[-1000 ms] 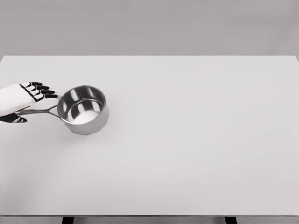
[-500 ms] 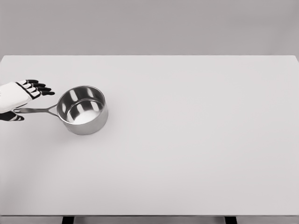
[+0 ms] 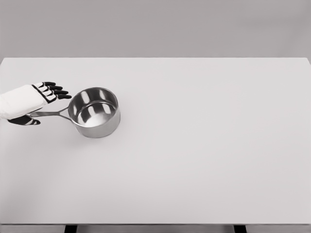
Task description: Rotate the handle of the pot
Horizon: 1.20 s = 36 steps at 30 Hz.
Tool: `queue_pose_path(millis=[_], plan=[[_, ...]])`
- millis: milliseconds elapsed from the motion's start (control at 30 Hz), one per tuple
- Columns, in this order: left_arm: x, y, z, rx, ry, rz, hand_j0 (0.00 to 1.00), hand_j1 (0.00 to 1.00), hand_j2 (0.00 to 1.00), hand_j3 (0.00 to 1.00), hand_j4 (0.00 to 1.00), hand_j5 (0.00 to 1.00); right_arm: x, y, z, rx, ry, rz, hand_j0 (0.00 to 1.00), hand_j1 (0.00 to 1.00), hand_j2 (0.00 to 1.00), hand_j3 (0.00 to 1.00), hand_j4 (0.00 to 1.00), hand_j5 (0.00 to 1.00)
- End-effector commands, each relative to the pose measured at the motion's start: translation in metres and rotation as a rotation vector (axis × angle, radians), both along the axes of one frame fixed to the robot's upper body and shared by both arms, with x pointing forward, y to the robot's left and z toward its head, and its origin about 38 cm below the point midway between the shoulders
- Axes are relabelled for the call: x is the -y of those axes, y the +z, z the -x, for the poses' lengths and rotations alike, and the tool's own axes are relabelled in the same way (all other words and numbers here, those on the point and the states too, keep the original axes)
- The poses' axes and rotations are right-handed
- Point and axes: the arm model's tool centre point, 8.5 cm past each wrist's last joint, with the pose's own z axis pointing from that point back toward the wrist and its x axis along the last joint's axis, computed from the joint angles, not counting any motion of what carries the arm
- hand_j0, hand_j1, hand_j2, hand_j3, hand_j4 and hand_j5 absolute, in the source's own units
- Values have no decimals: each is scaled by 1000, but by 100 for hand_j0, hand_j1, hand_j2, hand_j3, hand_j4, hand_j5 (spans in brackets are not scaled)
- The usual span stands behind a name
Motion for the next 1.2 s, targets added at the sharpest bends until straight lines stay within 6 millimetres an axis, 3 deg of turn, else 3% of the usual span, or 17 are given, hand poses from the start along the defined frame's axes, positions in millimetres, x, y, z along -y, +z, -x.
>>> queue_pose_path(millis=[0,233,333,533,667,933,1033,1167], plan=[[7,5,2,9,-21,10,100,100,100,100,100,100,0,0,0,0,0,0,100,100,100,100,100,100],[13,-4,0,0,-26,19,100,100,100,100,100,100,0,0,0,0,0,0,100,100,100,100,100,100],[2,-9,-6,-6,14,11,100,100,100,100,100,100,0,0,0,0,0,0,100,100,100,100,100,100],[18,-12,-14,14,-9,27,100,100,100,100,100,100,0,0,0,0,0,0,100,100,100,100,100,100],[1,-11,-17,11,34,4,100,100,100,100,100,100,0,0,0,0,0,0,100,100,100,100,100,100],[6,-10,-17,13,24,16,100,100,100,100,100,100,0,0,0,0,0,0,100,100,100,100,100,100],[10,-10,-17,14,13,22,100,100,100,100,100,100,0,0,0,0,0,0,100,100,100,100,100,100],[37,0,-9,38,-70,47,100,100,100,100,100,100,0,0,0,0,0,0,100,100,100,100,100,100]])
